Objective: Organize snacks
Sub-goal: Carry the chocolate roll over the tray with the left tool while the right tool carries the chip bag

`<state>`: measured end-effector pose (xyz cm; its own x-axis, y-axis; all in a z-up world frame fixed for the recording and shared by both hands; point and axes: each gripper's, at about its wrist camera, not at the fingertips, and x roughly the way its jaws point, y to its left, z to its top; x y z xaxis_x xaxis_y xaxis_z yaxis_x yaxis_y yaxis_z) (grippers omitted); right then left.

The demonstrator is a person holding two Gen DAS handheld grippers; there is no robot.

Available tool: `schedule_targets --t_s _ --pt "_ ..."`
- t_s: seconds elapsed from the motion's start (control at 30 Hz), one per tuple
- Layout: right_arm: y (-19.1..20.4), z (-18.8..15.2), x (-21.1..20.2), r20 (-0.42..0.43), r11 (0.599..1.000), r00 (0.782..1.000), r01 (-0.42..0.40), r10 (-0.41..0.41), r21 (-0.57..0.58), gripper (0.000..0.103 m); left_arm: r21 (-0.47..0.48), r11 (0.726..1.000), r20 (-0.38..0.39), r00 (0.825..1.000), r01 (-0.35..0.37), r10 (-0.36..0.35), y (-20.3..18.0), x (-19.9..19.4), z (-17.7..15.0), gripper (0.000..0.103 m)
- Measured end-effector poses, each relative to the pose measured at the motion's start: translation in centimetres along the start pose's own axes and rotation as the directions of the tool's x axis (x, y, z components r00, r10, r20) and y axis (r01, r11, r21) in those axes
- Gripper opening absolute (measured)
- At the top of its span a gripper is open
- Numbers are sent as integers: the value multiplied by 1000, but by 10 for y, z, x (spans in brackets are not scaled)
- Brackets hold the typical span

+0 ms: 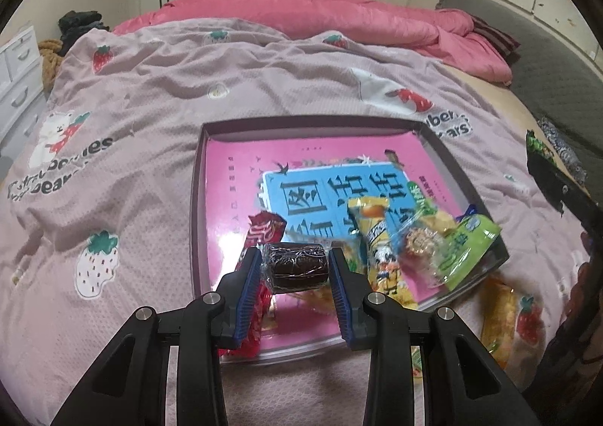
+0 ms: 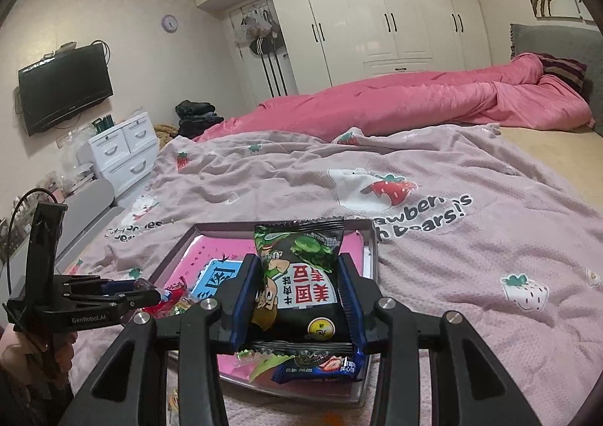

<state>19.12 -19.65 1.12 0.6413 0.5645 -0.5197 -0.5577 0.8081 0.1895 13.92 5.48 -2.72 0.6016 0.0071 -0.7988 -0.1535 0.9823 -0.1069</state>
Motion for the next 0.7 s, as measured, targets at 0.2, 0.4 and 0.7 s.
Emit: schedule_targets --t_s 0.2,0.4,0.7 --pt "13 -3 13 -27 999 1000 -7 6 -41 42 18 1000 -16 1000 -4 4 -2 7 -5 37" --pt "21 -7 20 -46 998 999 -26 23 -64 42 26 1000 -24 1000 -3 4 -3 10 -7 37" --pt "40 -14 33 -81 992 996 -54 44 -118 42 30 1000 -27 1000 -7 8 -3 13 -8 38"
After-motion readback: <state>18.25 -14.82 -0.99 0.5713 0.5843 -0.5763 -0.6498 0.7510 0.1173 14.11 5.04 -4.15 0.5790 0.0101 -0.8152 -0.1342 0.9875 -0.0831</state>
